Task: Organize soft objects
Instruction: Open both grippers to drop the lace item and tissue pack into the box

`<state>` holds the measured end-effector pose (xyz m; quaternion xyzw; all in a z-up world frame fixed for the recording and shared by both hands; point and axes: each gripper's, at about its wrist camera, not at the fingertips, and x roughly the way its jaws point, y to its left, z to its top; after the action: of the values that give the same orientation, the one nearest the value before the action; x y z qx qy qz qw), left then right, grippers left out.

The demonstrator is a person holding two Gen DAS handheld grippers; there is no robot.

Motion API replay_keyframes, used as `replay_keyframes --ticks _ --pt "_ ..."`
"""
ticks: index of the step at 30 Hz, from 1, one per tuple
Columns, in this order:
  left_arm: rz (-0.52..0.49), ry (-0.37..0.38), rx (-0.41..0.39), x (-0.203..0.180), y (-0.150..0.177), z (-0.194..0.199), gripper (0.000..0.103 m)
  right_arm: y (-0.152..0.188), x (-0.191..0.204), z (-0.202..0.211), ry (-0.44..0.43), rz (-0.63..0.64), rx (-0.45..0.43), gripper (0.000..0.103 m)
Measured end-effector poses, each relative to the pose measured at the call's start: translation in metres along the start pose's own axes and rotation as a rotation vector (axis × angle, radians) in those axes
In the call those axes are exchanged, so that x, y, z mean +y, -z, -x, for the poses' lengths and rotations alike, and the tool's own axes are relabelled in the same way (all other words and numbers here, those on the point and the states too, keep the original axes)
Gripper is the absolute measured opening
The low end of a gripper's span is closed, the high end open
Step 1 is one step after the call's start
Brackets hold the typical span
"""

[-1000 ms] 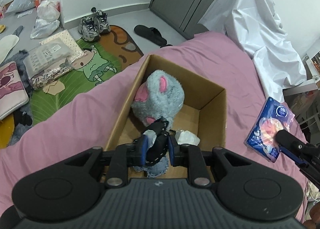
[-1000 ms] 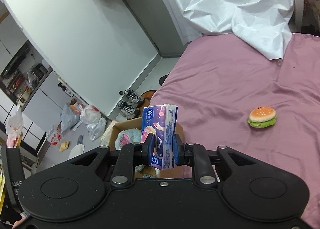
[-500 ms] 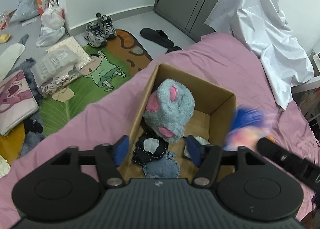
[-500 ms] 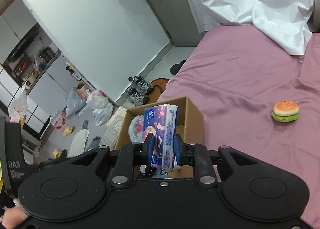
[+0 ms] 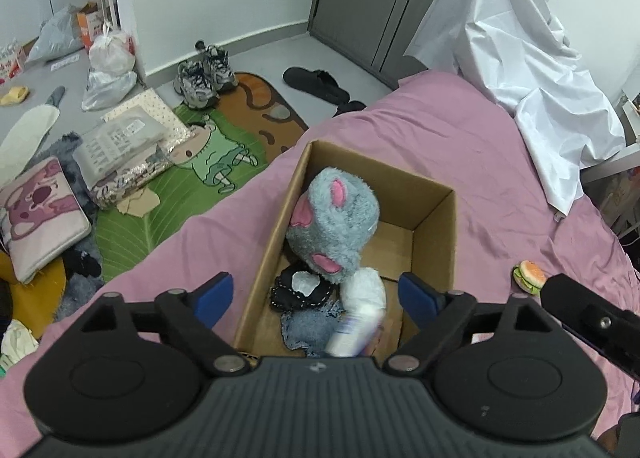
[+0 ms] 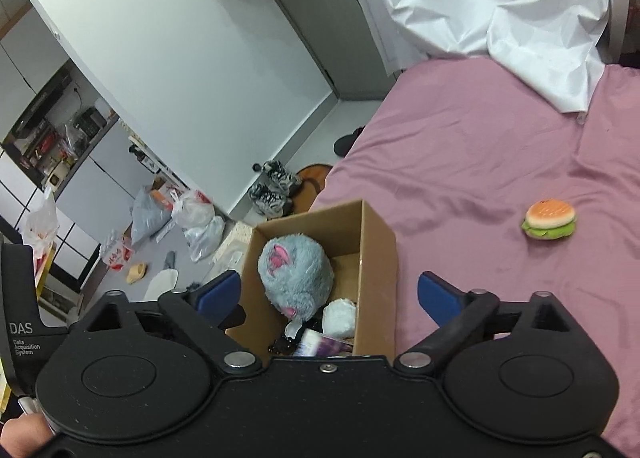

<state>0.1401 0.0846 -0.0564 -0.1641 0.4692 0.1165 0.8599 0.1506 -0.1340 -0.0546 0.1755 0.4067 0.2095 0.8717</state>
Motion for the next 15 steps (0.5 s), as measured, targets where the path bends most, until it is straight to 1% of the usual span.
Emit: replay_keyframes --ticks 2,7,15 --pt "-0.014 -0.002 -0.016 -0.005 0.001 0.005 0.094 -0.001 -0.002 0.005 0.003 0.0 -0.008 0.103" --pt "-0.017 0.012 -0.041 -0.015 0.004 0.015 0.101 -0.003 -0.011 0.018 0.009 -0.01 -0.011 0.103" --pt "-0.026 0.007 -0.071 -0.03 0.007 0.033 0.102 -0.012 -0.039 0.046 0.009 -0.054 -0.027 0.103"
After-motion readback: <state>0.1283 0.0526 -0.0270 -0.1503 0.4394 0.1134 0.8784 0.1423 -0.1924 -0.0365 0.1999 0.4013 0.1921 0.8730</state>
